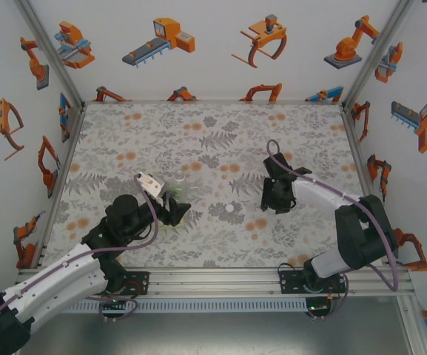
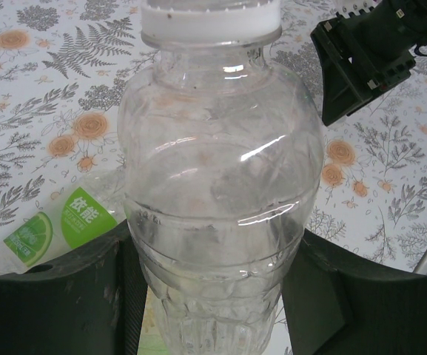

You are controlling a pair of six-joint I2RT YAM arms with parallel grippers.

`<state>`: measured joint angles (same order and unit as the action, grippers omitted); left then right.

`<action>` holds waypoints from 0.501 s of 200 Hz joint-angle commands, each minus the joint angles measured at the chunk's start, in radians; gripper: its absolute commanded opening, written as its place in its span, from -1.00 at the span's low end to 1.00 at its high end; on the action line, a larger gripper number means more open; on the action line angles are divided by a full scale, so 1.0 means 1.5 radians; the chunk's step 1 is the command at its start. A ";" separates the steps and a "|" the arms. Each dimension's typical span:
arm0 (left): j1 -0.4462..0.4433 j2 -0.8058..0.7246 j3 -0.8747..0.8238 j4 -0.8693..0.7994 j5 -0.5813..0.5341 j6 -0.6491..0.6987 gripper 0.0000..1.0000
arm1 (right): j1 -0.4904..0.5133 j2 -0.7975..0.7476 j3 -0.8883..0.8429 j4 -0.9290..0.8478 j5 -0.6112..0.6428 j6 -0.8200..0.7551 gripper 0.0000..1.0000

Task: Screw on the bottle caps

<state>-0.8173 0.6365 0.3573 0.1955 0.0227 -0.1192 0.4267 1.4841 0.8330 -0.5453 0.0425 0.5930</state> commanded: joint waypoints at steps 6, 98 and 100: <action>0.004 -0.001 0.021 0.029 0.007 -0.013 -1.00 | -0.005 -0.025 0.024 -0.022 0.004 -0.006 -0.09; 0.004 -0.004 0.021 0.027 0.006 -0.013 -1.00 | -0.004 -0.005 0.015 -0.010 -0.004 -0.006 -0.11; 0.004 -0.004 0.021 0.027 0.006 -0.013 -1.00 | -0.005 -0.004 0.014 -0.009 -0.004 -0.006 -0.11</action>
<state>-0.8173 0.6384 0.3573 0.1989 0.0227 -0.1200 0.4267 1.4715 0.8482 -0.5529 0.0418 0.5903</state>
